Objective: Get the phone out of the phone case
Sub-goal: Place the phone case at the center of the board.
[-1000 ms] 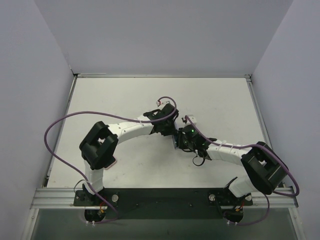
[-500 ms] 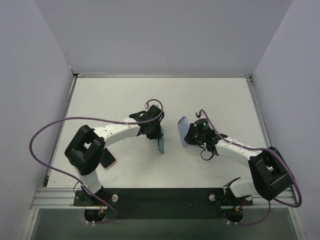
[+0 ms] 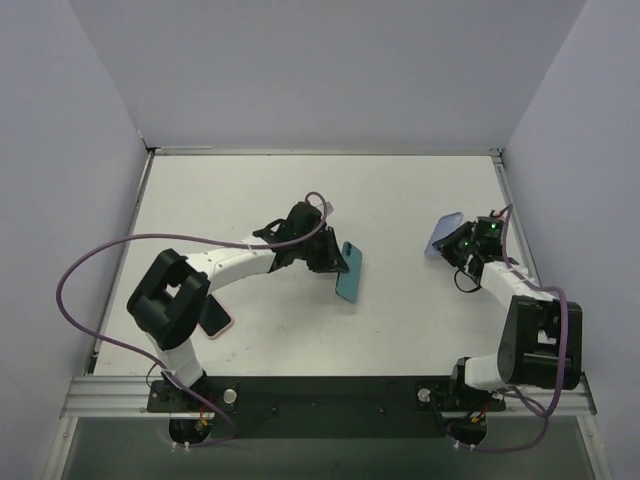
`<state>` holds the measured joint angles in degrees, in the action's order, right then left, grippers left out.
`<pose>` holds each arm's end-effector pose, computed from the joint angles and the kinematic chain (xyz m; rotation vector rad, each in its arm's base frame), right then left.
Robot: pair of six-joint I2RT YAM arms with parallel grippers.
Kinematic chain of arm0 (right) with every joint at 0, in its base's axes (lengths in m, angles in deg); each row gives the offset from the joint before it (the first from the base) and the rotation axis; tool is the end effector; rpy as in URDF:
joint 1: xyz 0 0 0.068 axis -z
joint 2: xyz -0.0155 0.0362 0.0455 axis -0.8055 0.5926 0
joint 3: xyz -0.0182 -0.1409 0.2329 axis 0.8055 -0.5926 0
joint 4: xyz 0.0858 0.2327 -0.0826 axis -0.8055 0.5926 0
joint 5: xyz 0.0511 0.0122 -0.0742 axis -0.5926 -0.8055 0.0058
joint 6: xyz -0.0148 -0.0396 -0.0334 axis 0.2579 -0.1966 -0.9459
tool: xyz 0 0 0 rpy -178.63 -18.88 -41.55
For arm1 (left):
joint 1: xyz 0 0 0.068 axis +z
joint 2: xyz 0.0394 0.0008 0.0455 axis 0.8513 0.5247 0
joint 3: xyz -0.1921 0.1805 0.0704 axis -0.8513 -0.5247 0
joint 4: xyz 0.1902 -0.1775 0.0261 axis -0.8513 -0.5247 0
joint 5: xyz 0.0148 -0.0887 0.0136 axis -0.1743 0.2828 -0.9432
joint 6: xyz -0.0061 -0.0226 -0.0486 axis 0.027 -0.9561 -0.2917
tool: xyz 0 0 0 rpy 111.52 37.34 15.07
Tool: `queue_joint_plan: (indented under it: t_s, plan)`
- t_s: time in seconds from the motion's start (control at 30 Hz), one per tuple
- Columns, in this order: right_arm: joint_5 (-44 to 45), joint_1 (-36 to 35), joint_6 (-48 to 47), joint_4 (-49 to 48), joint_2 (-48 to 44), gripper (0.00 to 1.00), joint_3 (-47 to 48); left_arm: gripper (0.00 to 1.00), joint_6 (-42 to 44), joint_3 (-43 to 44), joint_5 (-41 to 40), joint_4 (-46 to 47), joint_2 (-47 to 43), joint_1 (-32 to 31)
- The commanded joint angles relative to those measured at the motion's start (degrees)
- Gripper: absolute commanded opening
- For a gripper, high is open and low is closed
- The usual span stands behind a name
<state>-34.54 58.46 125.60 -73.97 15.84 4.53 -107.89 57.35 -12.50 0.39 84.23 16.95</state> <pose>0.2771 -0.0137 0.1936 0.6485 1.9989 0.6630 0.2750 -0.2557 0.2058 0.0065 2.6061 -1.0014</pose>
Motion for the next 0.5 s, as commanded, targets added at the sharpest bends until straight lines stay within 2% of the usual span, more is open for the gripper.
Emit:
queue_joint_plan:
  t_s: [0.0,0.07,0.1,0.13,0.27,0.47]
  plan:
    - [-7.76,6.96,5.77,5.05,4.68,0.41,7.12,0.0,-2.59,5.13,13.51,16.79,4.17,0.36]
    - [-2.6,7.51,3.49,13.38,4.78,0.57,10.11,0.0,-3.03,9.09,15.19,16.98,7.95,0.45]
    - [-0.14,7.59,2.61,15.44,3.9,0.92,10.47,0.0,-3.64,10.32,15.37,17.24,9.18,0.45]
    - [4.15,7.59,1.82,16.33,1.63,1.0,10.3,0.0,-3.91,13.11,16.24,17.33,11.72,0.36]
    - [10.07,7.59,0.76,23.27,-4.79,1.0,8.11,0.0,-5.14,19.97,17.21,17.42,18.15,0.28]
    - [10.26,7.33,0.14,26.09,-17.62,1.0,2.13,0.0,-9.27,28.34,18.79,21.63,28.52,0.28]
